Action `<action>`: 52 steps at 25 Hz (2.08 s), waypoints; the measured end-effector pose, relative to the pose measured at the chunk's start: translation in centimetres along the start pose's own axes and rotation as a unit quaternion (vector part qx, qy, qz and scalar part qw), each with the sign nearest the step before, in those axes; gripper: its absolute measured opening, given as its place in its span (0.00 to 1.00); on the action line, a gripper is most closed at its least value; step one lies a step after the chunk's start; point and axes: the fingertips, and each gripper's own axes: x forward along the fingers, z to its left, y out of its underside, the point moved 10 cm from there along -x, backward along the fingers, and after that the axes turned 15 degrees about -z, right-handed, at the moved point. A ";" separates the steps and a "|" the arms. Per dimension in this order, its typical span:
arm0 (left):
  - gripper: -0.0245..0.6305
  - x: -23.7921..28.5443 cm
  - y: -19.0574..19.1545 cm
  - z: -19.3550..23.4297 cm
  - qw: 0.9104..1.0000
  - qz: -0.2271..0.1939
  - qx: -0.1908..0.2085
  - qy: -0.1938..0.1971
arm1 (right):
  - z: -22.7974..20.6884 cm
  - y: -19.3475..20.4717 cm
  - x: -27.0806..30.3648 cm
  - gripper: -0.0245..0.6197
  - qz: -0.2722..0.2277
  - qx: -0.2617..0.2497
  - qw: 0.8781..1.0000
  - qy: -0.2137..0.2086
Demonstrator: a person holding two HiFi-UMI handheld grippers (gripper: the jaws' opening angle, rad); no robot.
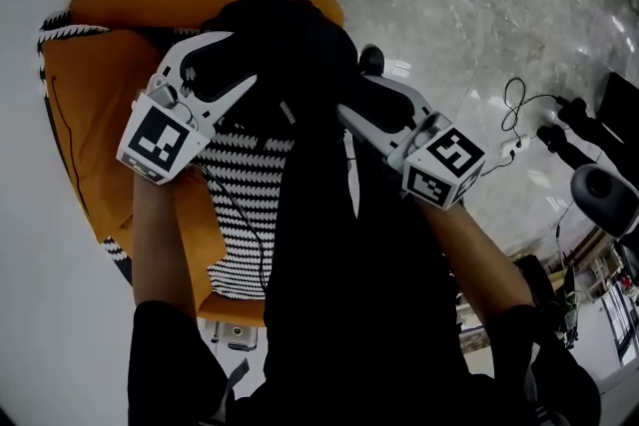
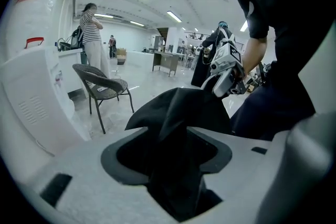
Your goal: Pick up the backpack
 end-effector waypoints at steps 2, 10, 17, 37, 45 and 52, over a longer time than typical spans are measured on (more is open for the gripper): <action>0.36 0.5 0.2 0.0 1.000 0.007 0.005 0.015 | 0.0 0.2 0.3 0.31 0.000 0.000 1.000 0.002; 0.36 1.4 1.0 -0.1 0.999 0.013 0.000 0.033 | 0.2 0.9 1.5 0.31 0.016 -0.007 1.000 -0.001; 0.36 1.5 1.0 -0.3 0.999 0.018 0.007 0.027 | -0.3 1.1 1.9 0.31 0.026 -0.025 0.999 0.008; 0.23 1.3 0.6 -1.4 0.999 0.048 -0.003 0.008 | -0.1 1.0 2.2 0.18 0.065 -0.026 0.998 -0.006; 0.21 0.2 0.6 -3.1 0.998 0.045 -0.037 -0.013 | 1.0 0.8 1.9 0.17 0.116 -0.063 0.991 -0.027; 0.21 -1.7 0.3 -4.5 0.995 0.035 -0.073 -0.056 | 2.3 0.2 2.3 0.17 0.160 -0.093 0.981 -0.057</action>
